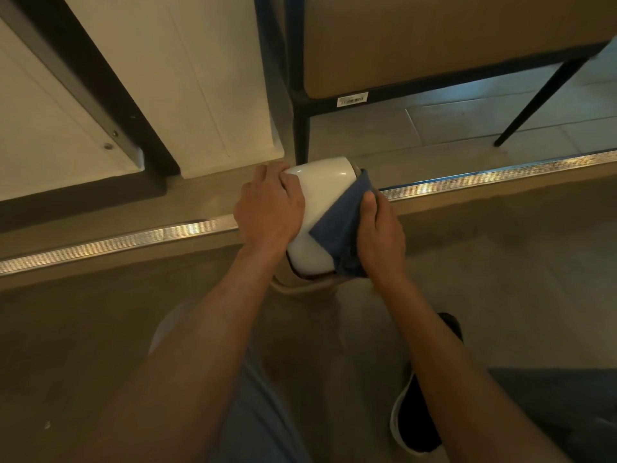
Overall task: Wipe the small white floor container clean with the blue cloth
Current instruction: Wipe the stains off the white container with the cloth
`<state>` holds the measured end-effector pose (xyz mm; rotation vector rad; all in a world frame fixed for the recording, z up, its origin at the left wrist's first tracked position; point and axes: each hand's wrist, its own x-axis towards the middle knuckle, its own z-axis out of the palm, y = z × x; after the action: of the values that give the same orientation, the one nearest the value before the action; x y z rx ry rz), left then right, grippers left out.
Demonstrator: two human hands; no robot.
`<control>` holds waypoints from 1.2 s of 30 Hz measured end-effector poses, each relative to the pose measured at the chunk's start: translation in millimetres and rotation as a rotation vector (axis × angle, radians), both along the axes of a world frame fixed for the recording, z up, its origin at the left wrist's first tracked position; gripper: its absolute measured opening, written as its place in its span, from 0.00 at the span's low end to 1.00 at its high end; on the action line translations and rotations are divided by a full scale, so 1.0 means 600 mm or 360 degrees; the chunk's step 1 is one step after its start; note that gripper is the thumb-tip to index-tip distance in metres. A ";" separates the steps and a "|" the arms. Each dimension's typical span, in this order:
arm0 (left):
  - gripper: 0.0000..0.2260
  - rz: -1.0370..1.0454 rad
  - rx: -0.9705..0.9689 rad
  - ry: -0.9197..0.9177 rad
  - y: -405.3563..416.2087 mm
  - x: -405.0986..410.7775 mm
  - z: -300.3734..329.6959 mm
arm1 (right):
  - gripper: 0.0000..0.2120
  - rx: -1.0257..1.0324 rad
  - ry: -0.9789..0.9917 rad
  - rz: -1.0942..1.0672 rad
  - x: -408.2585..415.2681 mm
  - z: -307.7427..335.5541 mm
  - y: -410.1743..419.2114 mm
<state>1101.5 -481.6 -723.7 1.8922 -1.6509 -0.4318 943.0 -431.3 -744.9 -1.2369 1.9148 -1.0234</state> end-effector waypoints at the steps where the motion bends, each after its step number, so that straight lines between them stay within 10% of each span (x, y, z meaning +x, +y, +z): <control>1: 0.19 0.0012 -0.0004 0.0001 0.001 -0.001 0.001 | 0.25 0.0063 -0.0017 0.0029 -0.003 0.017 -0.019; 9: 0.18 0.0018 0.0005 0.0004 -0.001 -0.002 0.003 | 0.28 0.0434 -0.0258 0.0185 -0.016 0.060 -0.126; 21: 0.18 0.0020 -0.0010 0.0019 0.000 0.002 0.003 | 0.30 0.0394 -0.0631 -0.0223 -0.026 -0.037 0.059; 28: 0.18 0.0011 -0.0016 -0.0011 -0.001 0.001 0.002 | 0.12 0.0729 -0.0665 0.0094 -0.088 -0.007 -0.040; 36: 0.18 0.0050 -0.0007 -0.0013 -0.002 0.000 0.001 | 0.13 0.0559 -0.1034 -0.0272 -0.066 -0.030 0.019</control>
<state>1101.4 -482.9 -723.2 1.9165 -1.6237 -0.4080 903.1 -419.9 -762.7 -0.4652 1.5970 -0.9654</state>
